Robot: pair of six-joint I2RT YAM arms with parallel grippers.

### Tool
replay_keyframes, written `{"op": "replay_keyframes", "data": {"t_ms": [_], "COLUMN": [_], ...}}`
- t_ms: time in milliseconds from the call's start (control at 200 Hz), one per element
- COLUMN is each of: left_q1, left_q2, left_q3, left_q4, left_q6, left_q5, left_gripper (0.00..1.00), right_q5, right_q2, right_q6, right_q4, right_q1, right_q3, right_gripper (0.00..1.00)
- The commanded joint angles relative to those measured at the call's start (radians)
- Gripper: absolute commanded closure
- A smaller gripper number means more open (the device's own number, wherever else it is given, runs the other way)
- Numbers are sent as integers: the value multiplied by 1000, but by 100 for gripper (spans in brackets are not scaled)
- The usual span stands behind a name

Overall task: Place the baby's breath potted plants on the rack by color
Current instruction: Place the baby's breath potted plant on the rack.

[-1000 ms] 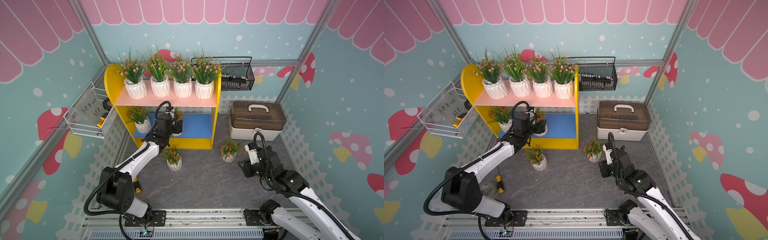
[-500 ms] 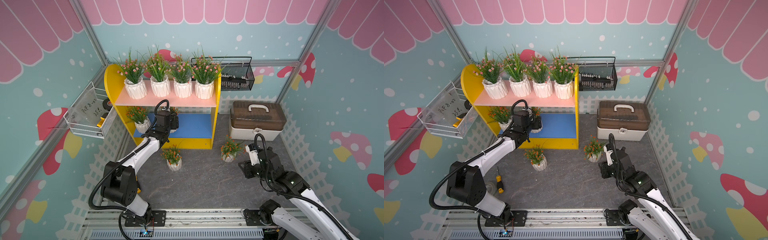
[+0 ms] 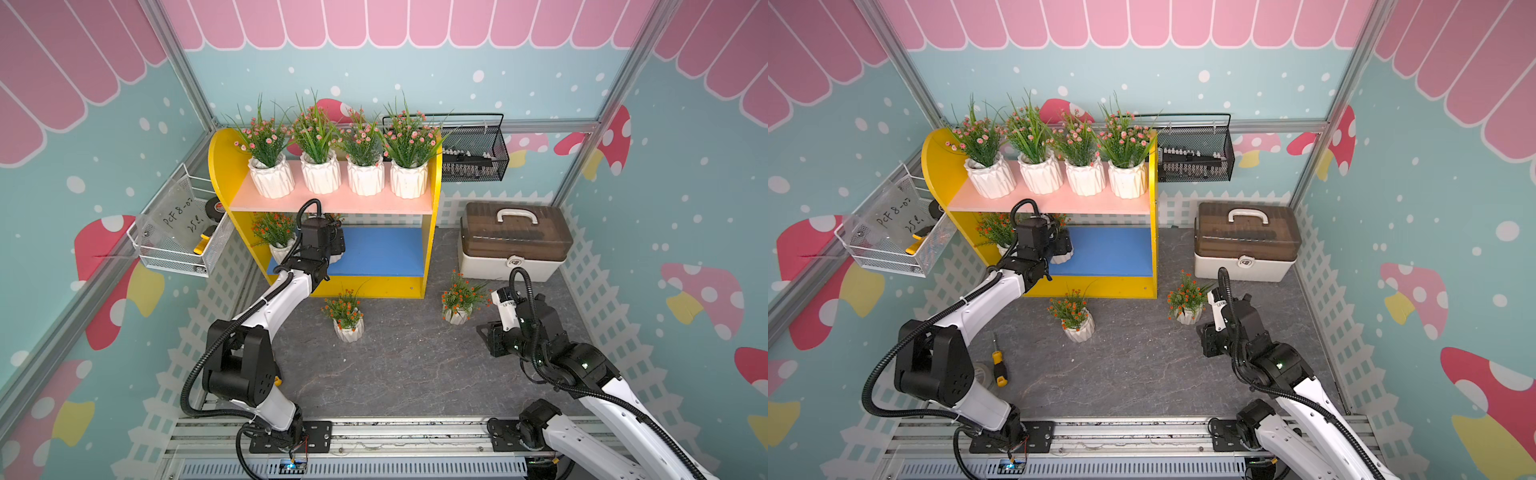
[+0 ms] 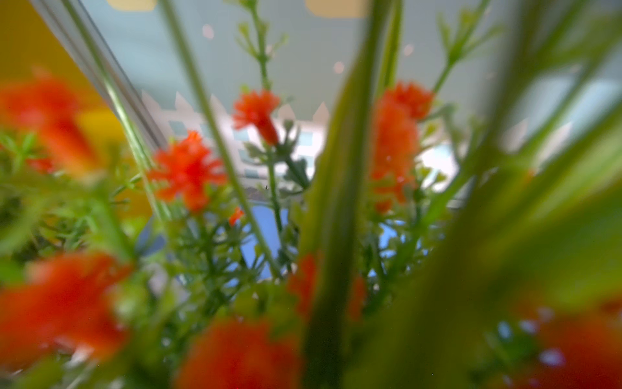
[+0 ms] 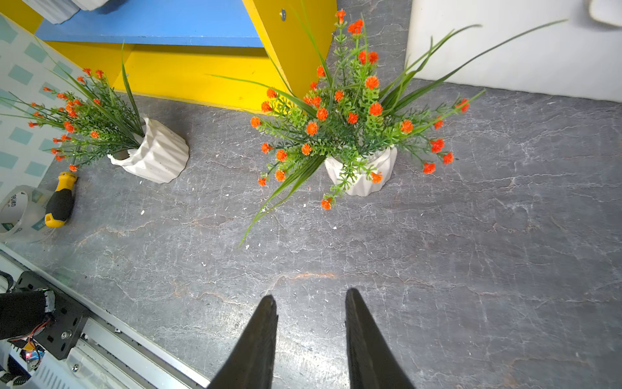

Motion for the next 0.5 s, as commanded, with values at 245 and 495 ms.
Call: {"op": "replay_keyframes", "data": {"t_ms": [245,495], "left_q1": [45,45], "left_q2": [32,25], "left_q3": [40,22], "left_q4": [29,31], "left_q6": [-43,-53], "left_q5": [-9,-17], "left_gripper": [31,17], "right_q5": [-1,-2], "right_q2": [6,16], "right_q6": [2,-2], "right_q4": [6,14], "right_q1": [-7,-7], "right_q3": [-18,-19], "right_gripper": [66,66]}}
